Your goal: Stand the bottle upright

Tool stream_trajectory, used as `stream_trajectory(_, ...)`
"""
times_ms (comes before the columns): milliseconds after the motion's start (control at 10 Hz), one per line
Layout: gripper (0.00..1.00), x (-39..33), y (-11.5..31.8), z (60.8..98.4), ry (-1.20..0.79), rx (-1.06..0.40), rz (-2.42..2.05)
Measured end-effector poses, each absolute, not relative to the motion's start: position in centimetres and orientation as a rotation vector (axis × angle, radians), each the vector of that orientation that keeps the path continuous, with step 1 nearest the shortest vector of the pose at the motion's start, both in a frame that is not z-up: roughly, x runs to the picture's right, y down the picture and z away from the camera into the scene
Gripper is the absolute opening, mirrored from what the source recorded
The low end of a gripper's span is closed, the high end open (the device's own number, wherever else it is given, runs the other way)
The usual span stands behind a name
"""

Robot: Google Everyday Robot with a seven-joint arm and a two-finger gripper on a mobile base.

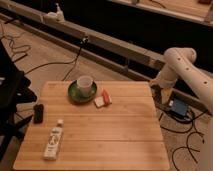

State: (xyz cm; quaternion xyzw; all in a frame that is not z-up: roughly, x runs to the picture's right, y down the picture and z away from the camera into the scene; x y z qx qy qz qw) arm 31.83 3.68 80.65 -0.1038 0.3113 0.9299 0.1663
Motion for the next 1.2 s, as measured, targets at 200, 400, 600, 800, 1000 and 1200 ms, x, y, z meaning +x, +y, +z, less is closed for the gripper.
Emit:
stream_trajectory(200,0.75,31.84,3.58,80.57,0.884,-0.294,2.648)
stream_trajectory(400,0.75,31.83,3.58,80.57,0.884,-0.294,2.648)
stream_trajectory(600,0.75,31.83,3.58,80.57,0.884,-0.294,2.648)
stream_trajectory(800,0.75,31.83,3.58,80.57,0.884,-0.294,2.648)
stream_trajectory(1000,0.75,31.83,3.59,80.57,0.884,-0.294,2.648)
stream_trajectory(1200,0.75,31.83,3.59,80.57,0.884,-0.294,2.648)
